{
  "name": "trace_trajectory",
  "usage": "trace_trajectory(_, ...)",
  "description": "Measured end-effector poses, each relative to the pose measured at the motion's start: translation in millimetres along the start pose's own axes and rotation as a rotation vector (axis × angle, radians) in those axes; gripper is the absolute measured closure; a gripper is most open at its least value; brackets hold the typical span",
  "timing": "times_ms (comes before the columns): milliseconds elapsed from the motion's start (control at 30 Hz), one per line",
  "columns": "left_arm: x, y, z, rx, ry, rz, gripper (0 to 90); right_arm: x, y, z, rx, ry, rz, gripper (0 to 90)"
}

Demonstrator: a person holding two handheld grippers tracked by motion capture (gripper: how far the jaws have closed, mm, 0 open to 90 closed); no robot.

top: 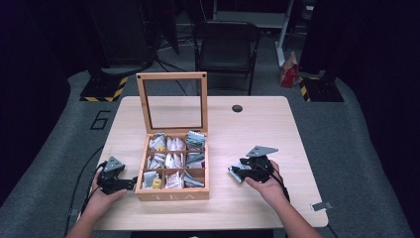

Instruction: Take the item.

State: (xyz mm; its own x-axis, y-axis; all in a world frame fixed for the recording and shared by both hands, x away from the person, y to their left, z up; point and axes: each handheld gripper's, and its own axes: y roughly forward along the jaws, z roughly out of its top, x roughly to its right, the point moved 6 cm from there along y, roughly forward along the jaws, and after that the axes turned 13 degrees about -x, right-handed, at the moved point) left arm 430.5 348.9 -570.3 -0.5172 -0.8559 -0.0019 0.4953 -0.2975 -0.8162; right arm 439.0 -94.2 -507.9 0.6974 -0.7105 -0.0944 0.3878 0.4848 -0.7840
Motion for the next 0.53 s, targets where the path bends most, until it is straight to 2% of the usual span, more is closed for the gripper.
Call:
trace_trajectory(400,0.0,0.0,0.0,0.0,0.0,0.0,14.6,-11.8,5.0,-3.9,0.014,-0.033,0.005,49.0)
trace_trajectory(533,0.0,0.0,0.0,0.0,0.0,0.0,14.6,-17.3,9.2,-7.6,0.007,-0.071,-0.03,46.8)
